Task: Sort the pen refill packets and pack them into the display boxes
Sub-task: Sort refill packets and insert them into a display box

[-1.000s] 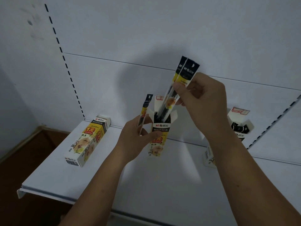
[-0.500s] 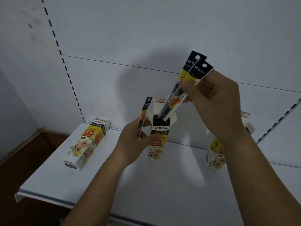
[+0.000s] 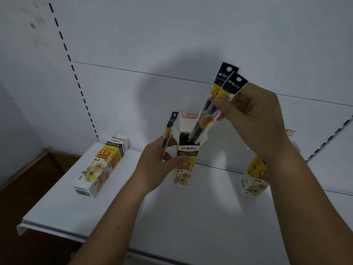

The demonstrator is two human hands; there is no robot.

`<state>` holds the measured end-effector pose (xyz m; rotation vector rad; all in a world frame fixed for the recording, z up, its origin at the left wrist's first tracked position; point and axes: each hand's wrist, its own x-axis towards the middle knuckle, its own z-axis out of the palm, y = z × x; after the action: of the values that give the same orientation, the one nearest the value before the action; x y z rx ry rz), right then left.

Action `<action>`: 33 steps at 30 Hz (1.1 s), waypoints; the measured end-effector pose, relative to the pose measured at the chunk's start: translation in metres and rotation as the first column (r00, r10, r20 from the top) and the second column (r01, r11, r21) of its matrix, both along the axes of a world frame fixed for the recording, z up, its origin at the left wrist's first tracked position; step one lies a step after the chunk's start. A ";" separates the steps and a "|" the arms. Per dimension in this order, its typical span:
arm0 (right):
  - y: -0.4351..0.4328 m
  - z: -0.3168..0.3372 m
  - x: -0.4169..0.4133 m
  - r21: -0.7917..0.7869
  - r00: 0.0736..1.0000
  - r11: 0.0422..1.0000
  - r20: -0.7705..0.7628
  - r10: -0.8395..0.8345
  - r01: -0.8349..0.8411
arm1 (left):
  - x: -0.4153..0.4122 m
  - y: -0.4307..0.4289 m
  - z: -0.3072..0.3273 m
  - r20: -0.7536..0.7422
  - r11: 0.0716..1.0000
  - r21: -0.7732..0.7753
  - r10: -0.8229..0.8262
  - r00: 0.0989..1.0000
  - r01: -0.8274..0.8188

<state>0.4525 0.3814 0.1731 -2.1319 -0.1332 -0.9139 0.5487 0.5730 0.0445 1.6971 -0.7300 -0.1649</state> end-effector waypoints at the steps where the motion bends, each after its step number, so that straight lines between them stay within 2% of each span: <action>1: 0.000 0.002 -0.001 -0.008 1.000 1.000 0.000 0.011 -0.011 | 0.001 0.000 -0.001 0.001 1.000 0.000 -0.001 1.000 0.001; 8: 0.012 0.000 0.003 -0.048 0.993 0.993 -0.056 0.105 -0.107 | 0.001 -0.002 0.000 0.005 1.000 0.001 -0.010 1.000 0.010; 15: 0.005 0.007 0.000 -0.043 0.998 0.997 0.011 0.060 -0.059 | 0.003 0.000 -0.002 0.008 1.000 0.008 -0.012 1.000 0.012; 23: 0.013 -0.007 0.008 -0.003 0.996 0.997 -0.054 0.077 -0.078 | 0.004 -0.001 -0.005 -0.003 1.000 0.003 0.000 1.000 0.000; 27: 0.005 -0.003 0.007 0.019 0.998 0.998 -0.020 0.063 -0.063 | 0.003 0.000 -0.004 -0.007 1.000 0.016 0.004 1.000 -0.004; 33: 0.005 -0.016 0.012 0.009 0.981 0.994 -0.160 0.113 -0.113 | 0.003 -0.001 -0.006 -0.005 1.000 0.006 0.005 1.000 -0.005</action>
<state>0.4647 0.3864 0.1568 -2.1650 -0.1713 -0.6735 0.5521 0.5721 0.0389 1.7035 -0.7219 -0.1684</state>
